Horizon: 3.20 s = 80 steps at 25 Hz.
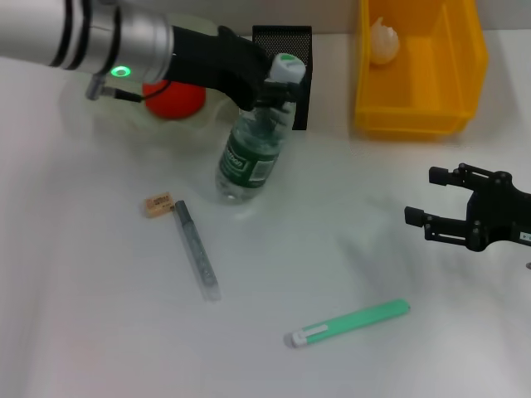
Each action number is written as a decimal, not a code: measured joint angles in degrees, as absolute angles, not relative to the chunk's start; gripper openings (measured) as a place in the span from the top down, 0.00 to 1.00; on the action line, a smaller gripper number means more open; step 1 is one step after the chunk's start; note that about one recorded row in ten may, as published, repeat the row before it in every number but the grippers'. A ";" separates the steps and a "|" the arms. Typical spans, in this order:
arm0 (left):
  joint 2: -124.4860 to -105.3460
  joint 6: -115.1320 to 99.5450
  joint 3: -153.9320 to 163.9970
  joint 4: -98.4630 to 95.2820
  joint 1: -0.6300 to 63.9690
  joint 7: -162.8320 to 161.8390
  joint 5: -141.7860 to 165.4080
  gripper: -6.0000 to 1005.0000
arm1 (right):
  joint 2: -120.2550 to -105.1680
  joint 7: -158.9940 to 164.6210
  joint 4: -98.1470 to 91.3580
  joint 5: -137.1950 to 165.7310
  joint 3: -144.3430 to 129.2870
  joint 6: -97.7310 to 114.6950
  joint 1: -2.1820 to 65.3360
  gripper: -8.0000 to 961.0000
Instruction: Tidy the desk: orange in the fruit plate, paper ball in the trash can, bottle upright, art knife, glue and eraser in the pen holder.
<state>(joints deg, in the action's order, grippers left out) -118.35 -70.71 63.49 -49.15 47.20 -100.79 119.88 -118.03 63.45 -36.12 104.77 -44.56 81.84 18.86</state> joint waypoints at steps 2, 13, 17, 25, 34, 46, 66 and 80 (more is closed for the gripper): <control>-118.31 -71.22 61.52 -49.10 45.34 -100.20 117.72 0.56 | -118.03 63.45 -36.12 104.77 -44.56 81.84 18.89 0.18; -117.05 -77.10 58.20 -49.72 37.74 -94.81 106.70 0.55 | -118.24 63.40 -36.12 104.77 -44.56 81.84 19.08 0.18; -116.68 -80.17 54.99 -49.88 35.60 -92.29 104.67 0.54 | -118.31 63.38 -36.12 104.77 -44.56 81.83 19.08 0.18; -115.10 -86.87 44.14 -50.27 31.28 -86.56 103.75 0.53 | -118.30 63.36 -36.00 104.76 -44.60 82.44 19.54 0.18; -113.69 -86.81 38.42 -50.26 26.89 -82.20 103.63 0.51 | -118.31 63.19 -36.02 104.77 -44.56 82.52 19.74 0.18; -114.96 -81.17 38.15 -47.48 25.13 -76.23 103.85 0.49 | -118.39 63.07 -35.77 104.76 -44.56 82.54 20.30 0.18; -115.12 -78.84 36.68 -44.03 25.05 -73.48 103.62 0.45 | -118.11 63.23 -35.68 104.76 -44.56 82.52 20.49 0.18; -116.25 -78.27 34.98 -44.46 24.43 -72.85 103.51 0.43 | -117.95 63.23 -35.69 104.76 -44.56 82.53 20.66 0.18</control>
